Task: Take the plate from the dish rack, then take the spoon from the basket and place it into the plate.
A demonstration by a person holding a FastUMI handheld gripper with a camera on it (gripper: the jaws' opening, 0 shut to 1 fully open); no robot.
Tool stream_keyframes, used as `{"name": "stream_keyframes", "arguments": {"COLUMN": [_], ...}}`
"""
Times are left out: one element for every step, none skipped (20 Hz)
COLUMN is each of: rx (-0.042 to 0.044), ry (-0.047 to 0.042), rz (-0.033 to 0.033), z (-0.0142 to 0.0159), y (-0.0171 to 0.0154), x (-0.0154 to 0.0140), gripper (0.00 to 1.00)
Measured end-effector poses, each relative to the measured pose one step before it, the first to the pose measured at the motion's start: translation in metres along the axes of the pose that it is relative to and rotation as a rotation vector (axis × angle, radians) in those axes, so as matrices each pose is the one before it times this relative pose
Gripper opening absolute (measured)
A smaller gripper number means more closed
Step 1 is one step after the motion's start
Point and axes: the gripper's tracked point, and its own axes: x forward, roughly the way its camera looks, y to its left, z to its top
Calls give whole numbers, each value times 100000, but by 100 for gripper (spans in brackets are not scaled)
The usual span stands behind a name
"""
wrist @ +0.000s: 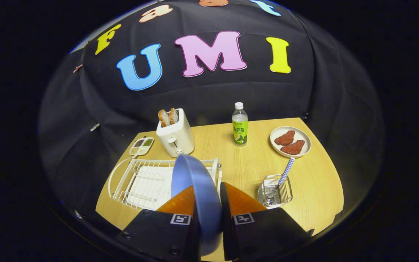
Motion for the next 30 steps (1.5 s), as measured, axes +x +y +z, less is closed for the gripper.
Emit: {"name": "stream_keyframes", "arguments": {"rx": [550,339,416,729,871,1282,1119,1154,789,691,193,32,-167,-105,141,-491,-413,-528,-682,790,990,-141,-696,-635,-1029,-829,-1677,-2570,-2133,-1395], "ry": [1502,1923,2369,2046,2139,2711,2013,2383,2376,1604,895,1239,2164,2649,2749,2505,2312,1763,1086,1370,891,1038,141,502,632,412,37,-576,-974,-1248], "rz": [2193,1966,1554,1684,2042,2006,2392,1946,2285,2299,2423,2225,2162,1660,1856,1779,530,219,-254,2162,2474,2258,1640,-297,-2094,-1220,-1052,-1748,-1006,-826], "z": [-950,-1073,-1182,-1197,-1043,-1292,-1089,-1117,-1060,-701,-477,-507,-703,-827,-627,-613,-437,-324,-122,-265,229,128,95,-91,-229,-181,-83,-3,100,165], "y": [-948,-1072,-1176,-1186,-1129,-1015,-876,-825,-768,-700,-617,-605,-625,-645,-579,-499,-662,-844,-775,-205,-50,76,-157,-508,-866,-525,-311,-510,-501,-357], "x": [-1158,-1180,-929,-683,-562,-301,-286,122,171,465,462,580,713,714,1023,783,702,712,672,381,1060,130,322,174,169,-145,-191,-208,-169,-311], "gripper": [28,28,27,28,28,27,28,28,27,28,28,28,28,28,28,28,28,28,28,28,28,28,29,29,30,31,43,55,67,78]}}
